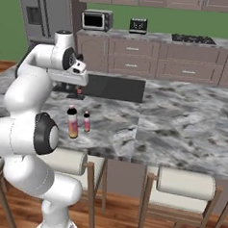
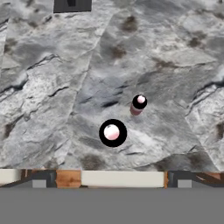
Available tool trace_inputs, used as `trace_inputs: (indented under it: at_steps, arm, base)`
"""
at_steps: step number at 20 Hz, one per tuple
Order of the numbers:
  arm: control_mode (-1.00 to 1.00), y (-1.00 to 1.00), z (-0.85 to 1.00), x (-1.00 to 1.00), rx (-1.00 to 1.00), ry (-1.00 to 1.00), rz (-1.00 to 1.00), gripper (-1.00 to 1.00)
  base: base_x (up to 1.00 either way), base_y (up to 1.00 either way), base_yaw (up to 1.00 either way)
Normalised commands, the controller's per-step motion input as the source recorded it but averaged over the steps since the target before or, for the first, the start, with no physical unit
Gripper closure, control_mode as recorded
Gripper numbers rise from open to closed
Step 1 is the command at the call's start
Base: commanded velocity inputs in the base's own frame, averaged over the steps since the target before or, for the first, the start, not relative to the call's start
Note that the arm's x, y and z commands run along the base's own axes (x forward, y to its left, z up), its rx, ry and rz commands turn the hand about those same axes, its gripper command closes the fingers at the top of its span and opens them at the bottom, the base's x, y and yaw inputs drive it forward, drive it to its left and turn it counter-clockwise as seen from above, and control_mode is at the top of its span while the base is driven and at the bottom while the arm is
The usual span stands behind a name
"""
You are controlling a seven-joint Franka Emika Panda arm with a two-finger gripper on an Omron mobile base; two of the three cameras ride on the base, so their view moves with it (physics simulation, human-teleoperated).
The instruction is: Place the large bottle from the dining counter next to the other large bottle outside the sink, and place the small bottle from the dining counter next to the other small bottle inside the sink.
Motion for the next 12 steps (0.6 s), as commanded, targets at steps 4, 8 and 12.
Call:
trace_inputs:
  at_steps: [4,8,12]
  arm:
    - [-1.00,0.00,-0.26,0.09,0.00,0.00,0.00,-1.00]
    - [-1.00,0.00,-0.24,0.00,0.00,0.00,0.00,-1.00]
    - [-1.00,0.02,-0.09,0.00,0.00,0.04,0.00,-1.00]
  base:
    - [0.00,0.00,0.00]
    - [0.00,0.00,0.00]
    - [0.00,0.00,0.00]
